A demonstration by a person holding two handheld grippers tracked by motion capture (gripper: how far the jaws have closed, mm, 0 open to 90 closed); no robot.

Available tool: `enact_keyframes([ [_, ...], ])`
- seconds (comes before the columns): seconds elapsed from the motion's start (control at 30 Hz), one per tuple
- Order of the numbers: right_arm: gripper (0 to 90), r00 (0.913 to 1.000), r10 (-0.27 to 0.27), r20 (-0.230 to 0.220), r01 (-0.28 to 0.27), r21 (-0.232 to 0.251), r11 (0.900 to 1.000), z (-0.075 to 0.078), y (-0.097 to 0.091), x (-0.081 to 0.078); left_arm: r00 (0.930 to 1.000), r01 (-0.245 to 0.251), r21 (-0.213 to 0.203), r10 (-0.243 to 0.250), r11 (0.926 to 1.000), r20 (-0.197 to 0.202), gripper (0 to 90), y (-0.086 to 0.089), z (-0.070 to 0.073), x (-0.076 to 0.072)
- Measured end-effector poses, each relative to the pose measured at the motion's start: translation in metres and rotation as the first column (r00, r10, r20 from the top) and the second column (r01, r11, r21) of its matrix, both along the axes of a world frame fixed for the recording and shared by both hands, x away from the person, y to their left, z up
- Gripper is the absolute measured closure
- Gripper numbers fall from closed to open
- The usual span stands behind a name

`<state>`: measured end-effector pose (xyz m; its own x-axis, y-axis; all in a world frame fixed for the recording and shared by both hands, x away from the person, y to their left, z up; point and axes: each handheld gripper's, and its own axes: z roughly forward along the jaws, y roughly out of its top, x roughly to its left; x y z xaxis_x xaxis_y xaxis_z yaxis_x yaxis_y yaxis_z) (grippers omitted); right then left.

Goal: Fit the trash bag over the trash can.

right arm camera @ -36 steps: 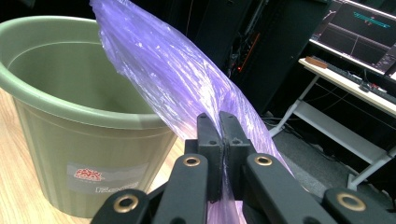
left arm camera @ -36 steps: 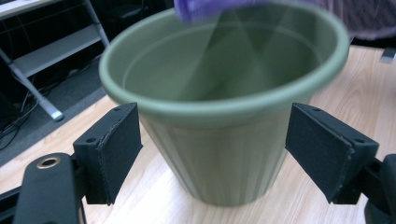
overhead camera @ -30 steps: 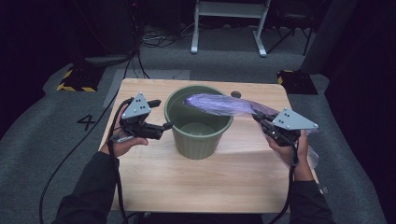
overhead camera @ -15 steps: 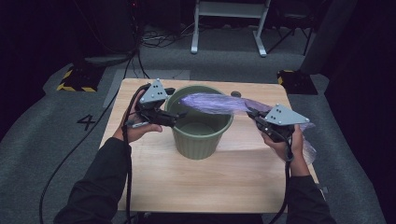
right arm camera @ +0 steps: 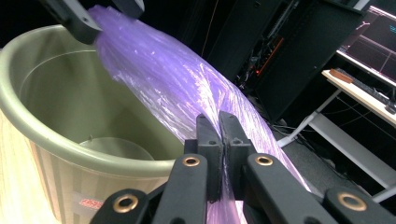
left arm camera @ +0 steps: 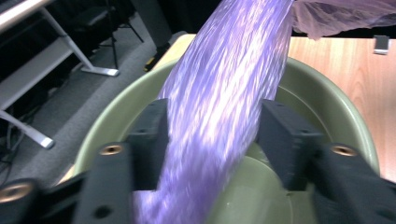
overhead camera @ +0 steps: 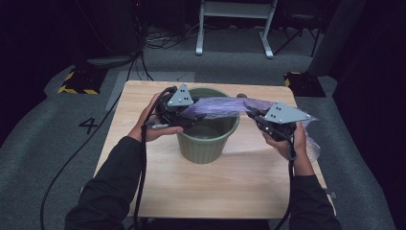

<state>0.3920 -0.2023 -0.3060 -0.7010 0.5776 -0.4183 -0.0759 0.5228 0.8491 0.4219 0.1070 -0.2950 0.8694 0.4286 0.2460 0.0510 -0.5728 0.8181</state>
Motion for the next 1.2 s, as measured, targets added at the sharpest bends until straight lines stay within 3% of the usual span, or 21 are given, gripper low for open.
enact_keyframes([
  [0.17,90.0,0.9998,-0.005,0.018,0.005,-0.001,1.0,0.001,0.007,-0.001,0.9973,0.064,0.037,-0.063,0.9972,-0.039,54.0,-0.009,-0.005,0.0],
  [0.4,90.0,0.9986,-0.01,0.052,0.008,0.04,0.9992,0.004,0.013,-0.002,0.9965,0.071,0.069,-0.068,0.9951,-0.048,53.5,-0.023,-0.008,0.001],
  [0.47,89.9,0.9985,-0.003,0.054,0.001,0.033,0.9994,0.004,0.017,-0.003,0.9965,0.071,0.087,-0.067,0.9937,-0.05,52.7,-0.027,-0.009,0.001],
  [0.6,89.7,0.9986,0.016,0.051,-0.017,0.016,0.9997,0.003,0.028,-0.003,0.9954,0.085,0.098,-0.08,0.9916,-0.054,41.0,-0.034,-0.009,0.0],
  [0.8,89.1,0.9982,0.038,0.048,-0.037,-0.003,0.9993,0.001,0.037,-0.004,0.994,0.093,0.076,-0.088,0.9927,-0.064,29.9,-0.042,-0.008,-0.002],
  [0.9,88.4,0.9977,0.05,0.046,-0.049,-0.013,0.9987,0.0,0.042,-0.004,0.9944,0.094,0.079,-0.09,0.9924,-0.056,28.5,-0.046,-0.008,-0.004],
  [0.93,87.6,0.9974,0.057,0.044,-0.057,-0.015,0.9983,-0.001,0.044,-0.005,0.9955,0.086,0.088,-0.083,0.9923,-0.046,41.5,-0.046,-0.009,-0.005],
  [0.97,87.6,0.9974,0.057,0.044,-0.057,-0.015,0.9983,-0.001,0.044,-0.005,0.9966,0.079,0.101,-0.077,0.9917,-0.03,41.5,-0.046,-0.009,-0.006],
  [1.03,85.3,0.9971,0.062,0.043,-0.062,-0.007,0.9981,-0.001,0.045,-0.007,0.9964,0.085,0.124,-0.083,0.9887,-0.018,55.4,-0.045,-0.01,-0.007],
  [1.2,71.3,0.9972,0.062,0.042,-0.063,0.012,0.9979,-0.005,0.045,-0.009,0.9986,0.049,0.106,-0.051,0.9932,0.016,81.9,-0.039,-0.014,-0.008],
])
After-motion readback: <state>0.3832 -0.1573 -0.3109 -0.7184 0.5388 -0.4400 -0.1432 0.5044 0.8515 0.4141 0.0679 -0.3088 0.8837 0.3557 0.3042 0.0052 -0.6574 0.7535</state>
